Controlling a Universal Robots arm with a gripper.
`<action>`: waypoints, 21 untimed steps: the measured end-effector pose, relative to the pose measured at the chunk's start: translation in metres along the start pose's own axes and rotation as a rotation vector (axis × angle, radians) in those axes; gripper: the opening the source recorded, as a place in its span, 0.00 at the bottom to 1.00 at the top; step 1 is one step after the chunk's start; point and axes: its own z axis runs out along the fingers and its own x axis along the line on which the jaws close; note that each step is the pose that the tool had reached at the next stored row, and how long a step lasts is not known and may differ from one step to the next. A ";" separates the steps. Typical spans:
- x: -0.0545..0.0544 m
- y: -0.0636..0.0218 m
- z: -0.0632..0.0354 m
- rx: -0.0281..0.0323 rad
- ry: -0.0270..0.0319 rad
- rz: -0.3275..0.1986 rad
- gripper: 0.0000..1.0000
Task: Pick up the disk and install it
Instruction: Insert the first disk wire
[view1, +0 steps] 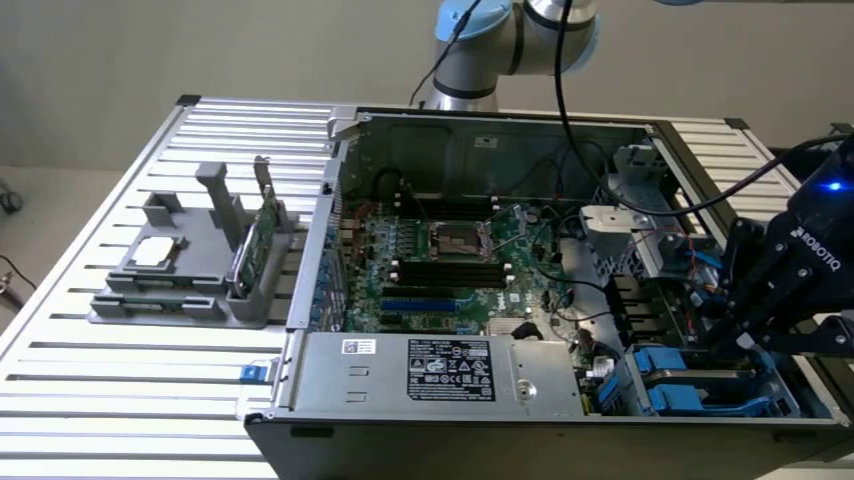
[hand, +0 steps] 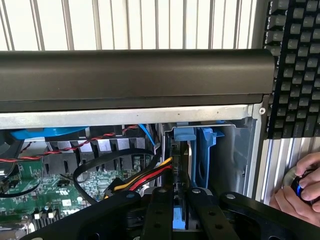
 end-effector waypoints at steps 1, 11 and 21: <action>0.000 -0.0003 0.0000 -0.0011 0.0000 0.000 0.17; -0.002 -0.0005 0.0004 -0.0035 0.0079 -0.001 0.17; -0.003 -0.0008 0.0009 -0.0056 0.0182 -0.003 0.17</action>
